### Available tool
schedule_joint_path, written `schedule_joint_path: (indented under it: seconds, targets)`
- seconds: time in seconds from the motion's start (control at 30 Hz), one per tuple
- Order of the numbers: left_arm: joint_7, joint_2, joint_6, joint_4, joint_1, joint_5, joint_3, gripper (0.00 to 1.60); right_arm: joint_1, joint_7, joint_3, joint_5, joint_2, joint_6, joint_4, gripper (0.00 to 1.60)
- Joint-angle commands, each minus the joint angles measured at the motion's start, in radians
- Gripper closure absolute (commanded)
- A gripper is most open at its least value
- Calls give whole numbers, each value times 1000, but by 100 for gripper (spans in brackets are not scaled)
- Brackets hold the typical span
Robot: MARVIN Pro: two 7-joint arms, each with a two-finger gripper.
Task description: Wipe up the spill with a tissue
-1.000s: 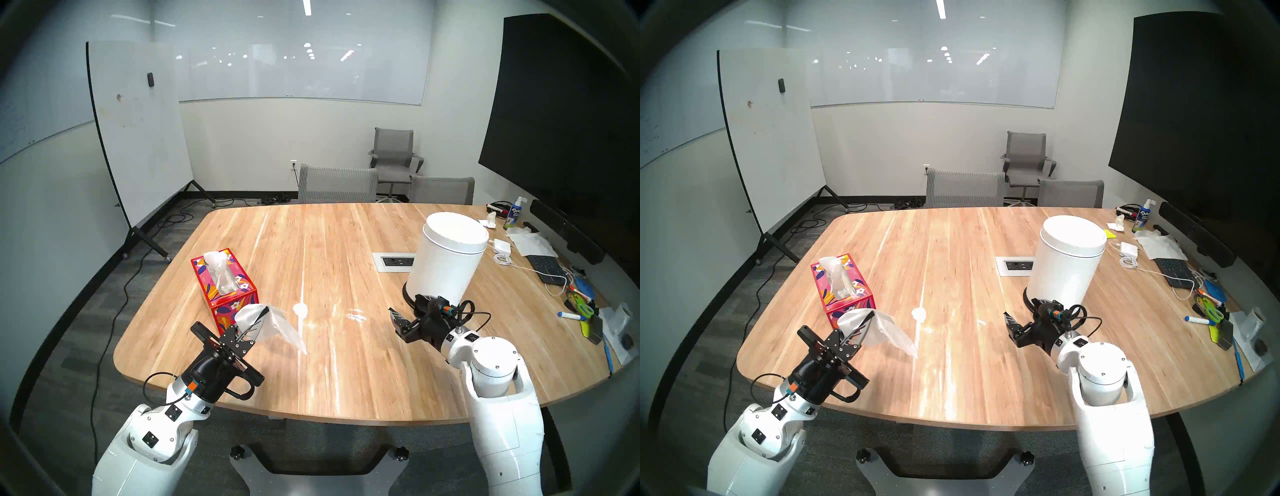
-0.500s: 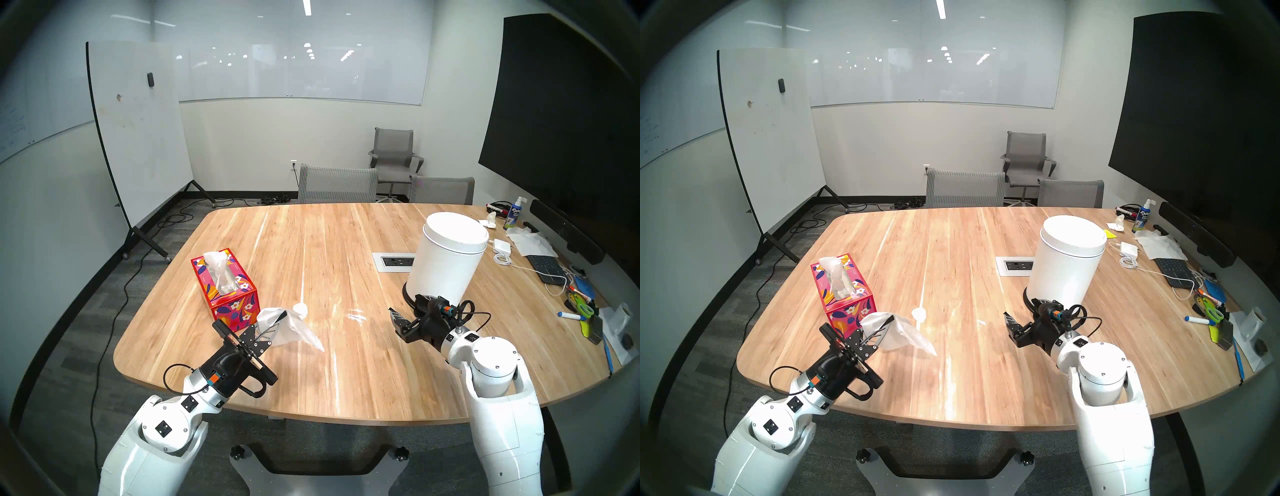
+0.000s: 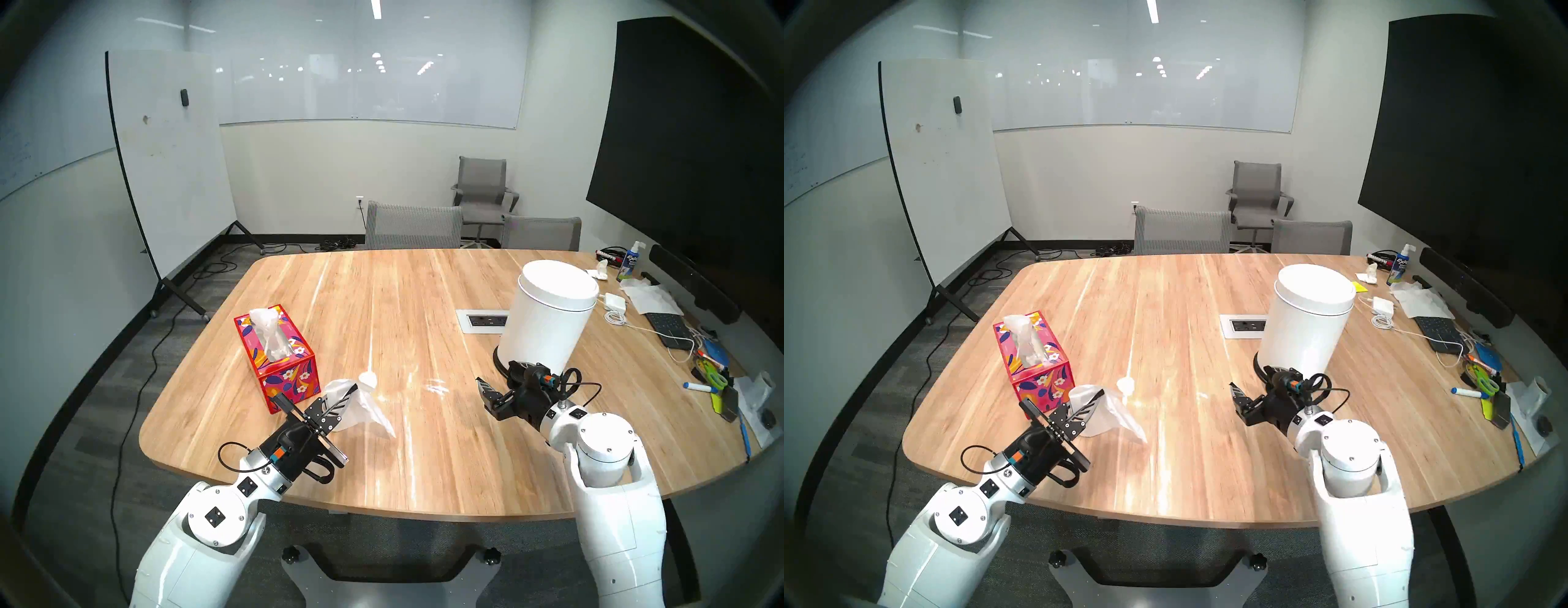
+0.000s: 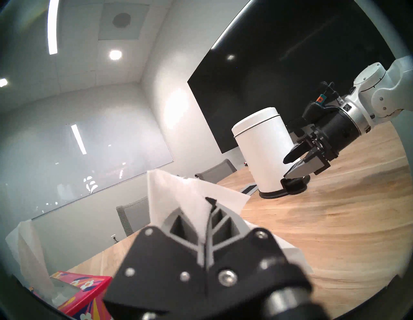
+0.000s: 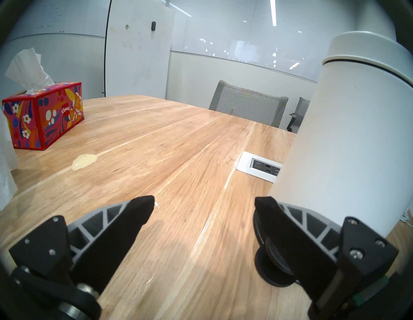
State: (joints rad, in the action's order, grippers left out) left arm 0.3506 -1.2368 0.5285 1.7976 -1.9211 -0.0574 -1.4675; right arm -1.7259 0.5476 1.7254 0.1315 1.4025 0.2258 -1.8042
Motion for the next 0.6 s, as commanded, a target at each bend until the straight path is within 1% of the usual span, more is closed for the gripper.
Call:
schedule_joint_path:
  seconds: [0.0,0.13,0.2,0.23,0.27,0.4,0.47,0.53,0.57]
  targets:
    - [-5,-16,-20,-11,38,1,8,160,7,2,-1,0,-2,-1,-21,0]
    - [-3,-25,-66,-27,64,1,27,160,7,2,-1,0,-2,-1,-21,0]
    - [-8,-38,-77,-59,91,-8,41,160,7,2,-1,0,-2,-1,-20,0]
    - [-9,-44,-101,-70,103,-6,47,160,7,2,-1,0,-2,-2,-20,0]
    - [-13,-47,-101,-81,113,-14,52,160,7,2,-1,0,-2,-2,-20,0]
    - [-18,-65,-164,-99,142,-3,66,160,7,2,-1,0,-2,-2,-20,0]
    - [-19,-69,-175,-103,153,-1,68,160,7,1,-1,0,-2,-2,-20,0]
    - [-28,-85,-215,-113,184,4,74,160,8,1,-1,0,-2,-2,-19,0]
    - [-28,-86,-219,-118,193,3,77,160,8,1,-1,0,-2,-2,-19,0]
